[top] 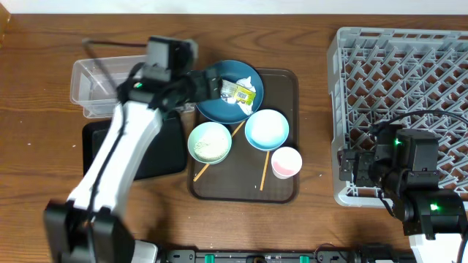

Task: Sort waste into correct bins and load items into the dishwasher rack
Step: 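Reach the left gripper to the snack wrapper on the teal plate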

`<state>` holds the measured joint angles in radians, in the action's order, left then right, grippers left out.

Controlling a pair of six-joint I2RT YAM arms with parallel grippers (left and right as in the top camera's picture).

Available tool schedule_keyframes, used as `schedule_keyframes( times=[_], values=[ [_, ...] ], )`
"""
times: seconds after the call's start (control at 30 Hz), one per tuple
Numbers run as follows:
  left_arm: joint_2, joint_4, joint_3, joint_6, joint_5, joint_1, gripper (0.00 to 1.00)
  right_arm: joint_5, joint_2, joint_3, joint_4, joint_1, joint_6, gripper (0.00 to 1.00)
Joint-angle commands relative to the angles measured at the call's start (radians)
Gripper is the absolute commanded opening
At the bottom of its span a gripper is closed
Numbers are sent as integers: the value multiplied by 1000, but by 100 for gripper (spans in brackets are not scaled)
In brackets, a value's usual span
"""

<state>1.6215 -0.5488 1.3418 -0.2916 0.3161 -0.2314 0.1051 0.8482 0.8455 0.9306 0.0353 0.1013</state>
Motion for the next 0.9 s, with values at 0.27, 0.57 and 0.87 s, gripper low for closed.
schedule_keyframes(
  times=[0.27, 0.57, 0.87],
  values=[
    [243, 156, 23, -281, -70, -65, 95, 8, -5, 22, 5, 20, -12, 99],
    [361, 223, 23, -380, -70, -69, 95, 8, -3, 22, 5, 20, -8, 99],
    [412, 275, 23, -380, -70, -69, 82, 8, -3, 22, 5, 20, -8, 99]
  ],
)
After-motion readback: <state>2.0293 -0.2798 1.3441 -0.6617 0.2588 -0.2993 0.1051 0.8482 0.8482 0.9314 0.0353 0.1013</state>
